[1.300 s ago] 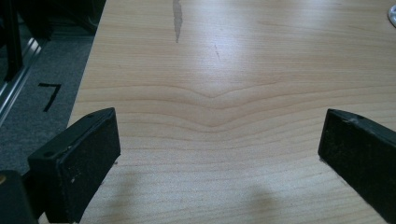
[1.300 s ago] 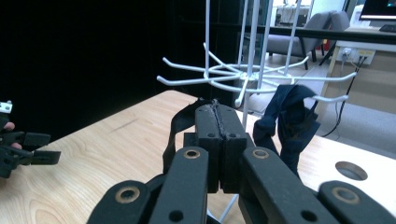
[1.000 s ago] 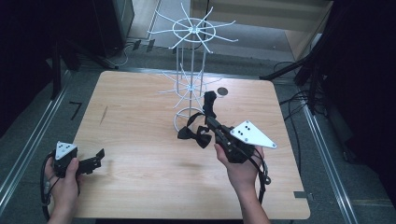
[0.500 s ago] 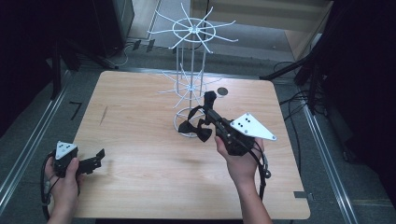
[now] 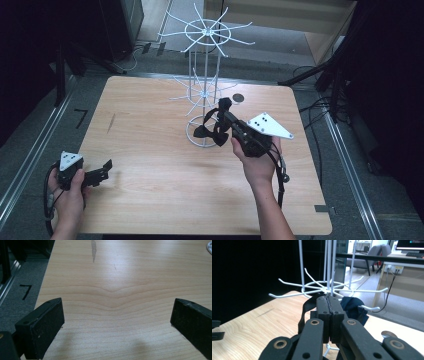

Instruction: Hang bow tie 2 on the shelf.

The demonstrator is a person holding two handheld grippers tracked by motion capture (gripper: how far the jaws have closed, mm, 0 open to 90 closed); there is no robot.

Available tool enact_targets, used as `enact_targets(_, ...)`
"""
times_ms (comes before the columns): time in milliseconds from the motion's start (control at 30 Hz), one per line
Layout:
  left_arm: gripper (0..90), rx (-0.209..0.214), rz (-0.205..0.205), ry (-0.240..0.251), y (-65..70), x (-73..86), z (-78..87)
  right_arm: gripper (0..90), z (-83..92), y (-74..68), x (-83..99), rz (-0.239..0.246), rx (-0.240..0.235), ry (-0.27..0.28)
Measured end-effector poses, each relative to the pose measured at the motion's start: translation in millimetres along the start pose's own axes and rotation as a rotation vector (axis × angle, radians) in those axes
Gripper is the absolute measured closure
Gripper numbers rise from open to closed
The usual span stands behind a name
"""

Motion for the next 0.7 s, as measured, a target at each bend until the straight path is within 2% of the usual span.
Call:
enact_targets(333,0.0,0.002,-0.002,-0.002,-0.2,-0.1,0.0,90.0,-18.6,6.8,10.5,-0.030,0.003,-0.038)
enact_targets(700,0.0,0.003,-0.004,-0.003,-0.2,-0.1,-0.2,90.0,-30.8,9.2,18.4,-0.051,0.013,-0.062)
Point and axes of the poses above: each handheld gripper's, and its own axes: z roughly backward along the jaws, x roughly out of its underside, y roughly to its right, the point moved 2 cm from there along -z, roughly forward along the jaws, and after that the axes turned 2 degrees about -y, right-handed, at the moved point
